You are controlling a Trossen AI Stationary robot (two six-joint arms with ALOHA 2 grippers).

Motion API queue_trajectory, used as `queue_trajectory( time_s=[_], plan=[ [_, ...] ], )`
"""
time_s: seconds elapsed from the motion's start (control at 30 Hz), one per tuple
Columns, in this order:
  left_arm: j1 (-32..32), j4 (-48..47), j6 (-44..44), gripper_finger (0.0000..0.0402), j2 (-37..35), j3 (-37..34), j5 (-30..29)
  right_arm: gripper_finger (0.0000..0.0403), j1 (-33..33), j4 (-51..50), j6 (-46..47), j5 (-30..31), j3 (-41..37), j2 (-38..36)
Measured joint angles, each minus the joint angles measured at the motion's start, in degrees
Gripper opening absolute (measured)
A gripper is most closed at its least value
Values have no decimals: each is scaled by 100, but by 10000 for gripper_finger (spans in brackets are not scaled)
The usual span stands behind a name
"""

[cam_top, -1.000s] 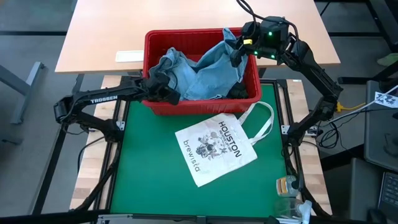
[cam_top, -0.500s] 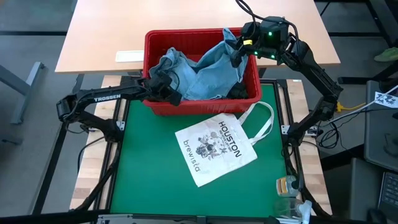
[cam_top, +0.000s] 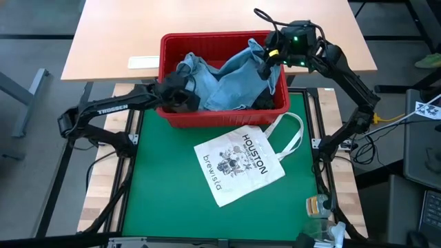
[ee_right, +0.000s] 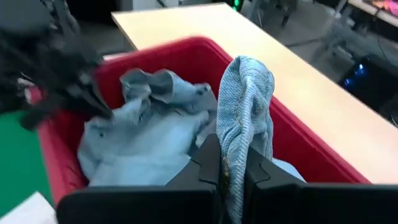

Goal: Fold Laundry from Bin
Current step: Fold the blue jeans

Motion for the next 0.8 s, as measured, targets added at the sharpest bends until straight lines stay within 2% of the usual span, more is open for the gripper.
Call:
queue_trajectory(
  time_s=[0.4, 0.8],
  plan=[
    [-283, -51, 284, 1, -798, 1019, 79, 12, -669, 26, 1, -1, -902, 4],
    [-1393, -704, 80, 0, -1293, 1341, 73, 12, -696, -3, -4, 21, -1478, 2]
  ],
)
